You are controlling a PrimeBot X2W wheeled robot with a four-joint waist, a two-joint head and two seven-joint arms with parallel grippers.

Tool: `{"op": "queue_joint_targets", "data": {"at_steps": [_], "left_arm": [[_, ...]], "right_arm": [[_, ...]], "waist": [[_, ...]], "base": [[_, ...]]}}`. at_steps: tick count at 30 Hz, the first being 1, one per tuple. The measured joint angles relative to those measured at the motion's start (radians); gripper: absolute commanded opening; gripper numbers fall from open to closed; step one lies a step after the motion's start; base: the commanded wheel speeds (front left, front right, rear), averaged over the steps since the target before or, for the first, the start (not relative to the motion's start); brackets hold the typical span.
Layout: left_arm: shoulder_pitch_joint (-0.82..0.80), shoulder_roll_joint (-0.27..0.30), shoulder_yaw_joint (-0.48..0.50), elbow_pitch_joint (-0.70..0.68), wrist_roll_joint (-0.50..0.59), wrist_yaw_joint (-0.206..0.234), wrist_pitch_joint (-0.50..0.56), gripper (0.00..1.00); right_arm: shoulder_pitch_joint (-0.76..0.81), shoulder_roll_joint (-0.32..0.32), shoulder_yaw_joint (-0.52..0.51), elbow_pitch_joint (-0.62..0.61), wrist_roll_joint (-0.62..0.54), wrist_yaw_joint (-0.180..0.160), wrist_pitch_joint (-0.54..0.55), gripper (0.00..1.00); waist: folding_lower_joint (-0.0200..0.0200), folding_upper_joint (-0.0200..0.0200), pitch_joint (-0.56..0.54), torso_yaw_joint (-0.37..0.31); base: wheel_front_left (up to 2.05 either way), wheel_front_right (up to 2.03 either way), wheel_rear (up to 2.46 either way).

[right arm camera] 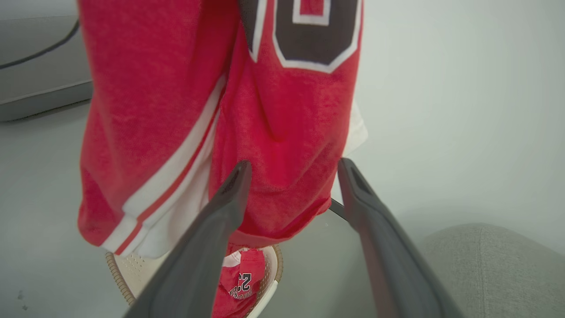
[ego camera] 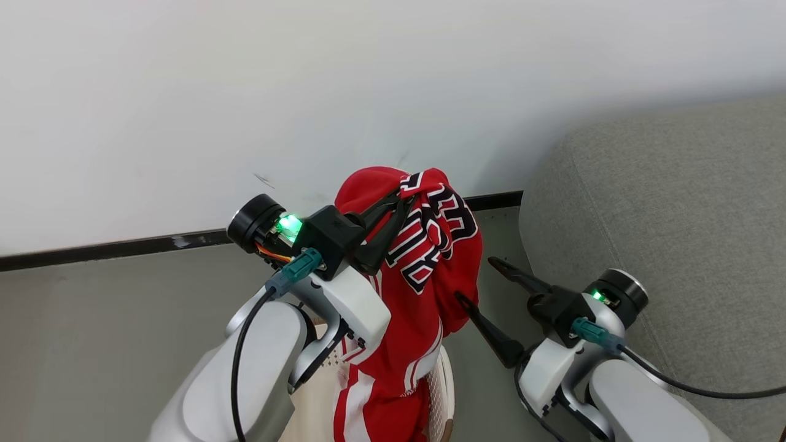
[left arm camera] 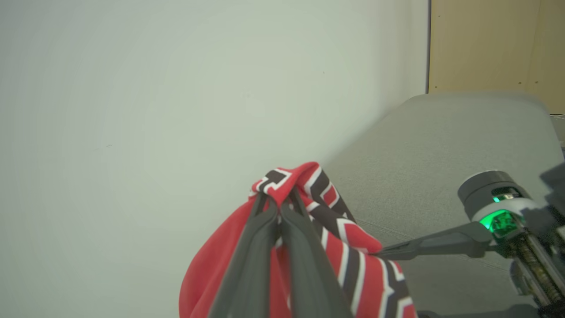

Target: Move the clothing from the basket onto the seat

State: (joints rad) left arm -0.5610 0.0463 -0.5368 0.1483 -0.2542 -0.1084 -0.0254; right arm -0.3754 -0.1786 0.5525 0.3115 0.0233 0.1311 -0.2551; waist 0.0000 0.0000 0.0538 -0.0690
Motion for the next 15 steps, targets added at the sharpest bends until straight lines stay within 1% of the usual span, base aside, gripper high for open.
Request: {"op": "queue_joint_targets", "data": {"at_steps": [7, 15], "left_arm": [[0.009, -0.003, -0.021, -0.01, -0.012, 0.0, 0.02, 0.0], [0.021, -0.005, -0.058, -0.042, -0.039, 0.0, 0.039, 0.0]], "right_arm": [[-0.043, 0.026, 0.067, 0.076, 0.03, 0.0, 0.0, 1.0], [-0.091, 0.054, 0.075, 0.148, 0.051, 0.0, 0.0, 1.0]], "waist": [[0.0, 0.0, -0.025, 0.019], [0.0, 0.0, -0.048, 0.045]], "base": [[0.0, 0.0, 0.0], [0.0, 0.0, 0.0]]}}
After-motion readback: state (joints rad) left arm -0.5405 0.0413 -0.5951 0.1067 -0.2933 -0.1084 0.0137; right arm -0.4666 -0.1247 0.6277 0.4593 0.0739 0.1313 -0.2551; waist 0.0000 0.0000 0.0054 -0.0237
